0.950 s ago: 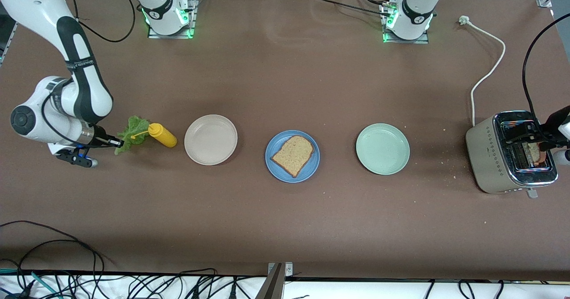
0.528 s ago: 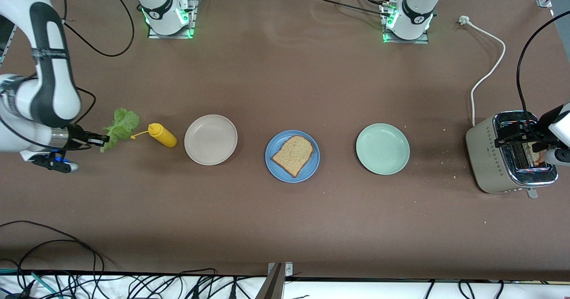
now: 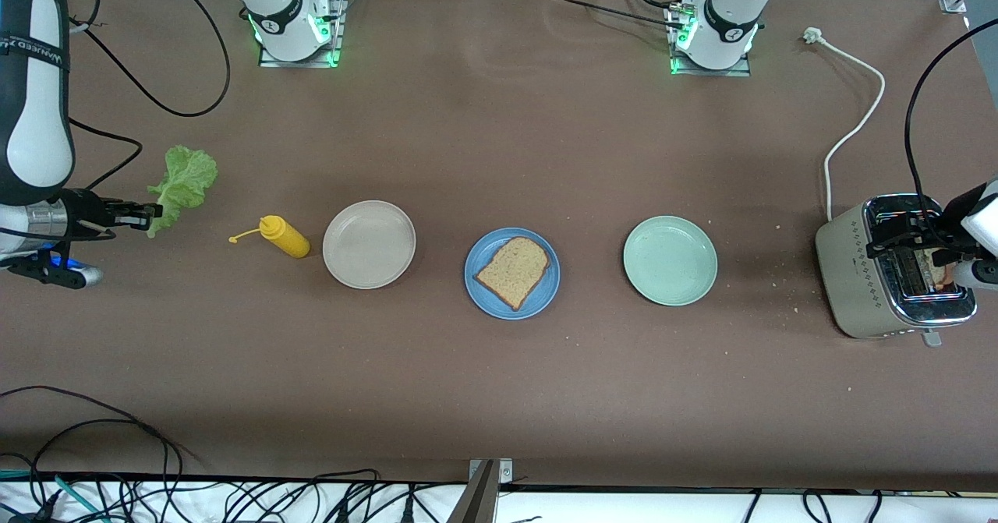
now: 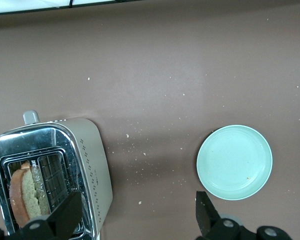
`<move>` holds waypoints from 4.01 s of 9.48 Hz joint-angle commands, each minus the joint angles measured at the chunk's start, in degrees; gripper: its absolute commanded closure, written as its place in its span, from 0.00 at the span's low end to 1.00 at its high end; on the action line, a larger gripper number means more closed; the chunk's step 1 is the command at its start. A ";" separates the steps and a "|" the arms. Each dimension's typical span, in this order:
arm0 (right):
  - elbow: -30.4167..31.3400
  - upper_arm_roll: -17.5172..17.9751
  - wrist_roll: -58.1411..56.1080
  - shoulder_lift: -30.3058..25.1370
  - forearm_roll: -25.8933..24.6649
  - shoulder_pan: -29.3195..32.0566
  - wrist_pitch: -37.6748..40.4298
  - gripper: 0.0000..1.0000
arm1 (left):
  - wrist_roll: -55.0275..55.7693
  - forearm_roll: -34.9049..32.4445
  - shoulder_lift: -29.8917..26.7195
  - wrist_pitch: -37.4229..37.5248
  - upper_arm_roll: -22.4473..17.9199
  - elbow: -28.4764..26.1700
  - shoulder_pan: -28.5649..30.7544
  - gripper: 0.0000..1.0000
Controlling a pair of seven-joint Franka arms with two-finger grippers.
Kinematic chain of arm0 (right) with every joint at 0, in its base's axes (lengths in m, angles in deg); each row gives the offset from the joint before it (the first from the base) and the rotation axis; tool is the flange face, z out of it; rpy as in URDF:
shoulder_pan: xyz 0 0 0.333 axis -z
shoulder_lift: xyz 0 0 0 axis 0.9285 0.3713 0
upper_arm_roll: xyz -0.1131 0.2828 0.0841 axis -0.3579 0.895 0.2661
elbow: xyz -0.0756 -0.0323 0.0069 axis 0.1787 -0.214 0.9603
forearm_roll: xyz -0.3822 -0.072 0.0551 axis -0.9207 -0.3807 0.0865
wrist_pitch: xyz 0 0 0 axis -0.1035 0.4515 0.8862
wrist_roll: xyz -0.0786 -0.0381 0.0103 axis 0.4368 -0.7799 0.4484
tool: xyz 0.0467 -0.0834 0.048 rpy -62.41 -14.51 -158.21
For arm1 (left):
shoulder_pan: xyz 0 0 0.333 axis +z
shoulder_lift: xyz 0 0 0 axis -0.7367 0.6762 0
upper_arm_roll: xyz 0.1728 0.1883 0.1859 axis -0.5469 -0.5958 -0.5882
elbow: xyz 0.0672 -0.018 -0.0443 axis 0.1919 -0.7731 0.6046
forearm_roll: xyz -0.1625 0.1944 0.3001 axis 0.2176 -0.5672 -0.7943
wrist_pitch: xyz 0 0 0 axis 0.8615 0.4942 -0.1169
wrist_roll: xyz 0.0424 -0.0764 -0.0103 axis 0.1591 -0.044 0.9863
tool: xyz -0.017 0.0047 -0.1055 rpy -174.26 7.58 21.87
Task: Make sandwich in blue plate with both arms
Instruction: 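Lift the lettuce and carry it over the bread with the right gripper, then open the right gripper to drop the lettuce onto the bread, then move the right gripper back toward the yellow squeeze bottle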
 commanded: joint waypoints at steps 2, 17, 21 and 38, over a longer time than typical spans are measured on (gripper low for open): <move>-1.71 6.61 22.04 0.92 4.76 -3.85 0.12 1.00 | -1.11 -0.38 -0.28 1.03 -0.08 0.83 -0.20 0.00; -1.71 10.75 76.42 19.64 17.27 -32.95 -54.02 1.00 | -1.29 -0.29 -0.28 1.03 -0.17 0.83 -0.20 0.00; -1.71 12.78 79.24 21.31 17.28 -33.39 -60.01 0.60 | -1.20 -0.38 -0.28 1.03 -0.08 0.83 -0.20 0.00; 19.42 -17.02 -9.84 -10.64 -2.58 -27.35 -20.70 0.00 | -0.94 -0.38 -0.81 1.82 1.68 0.83 0.33 0.00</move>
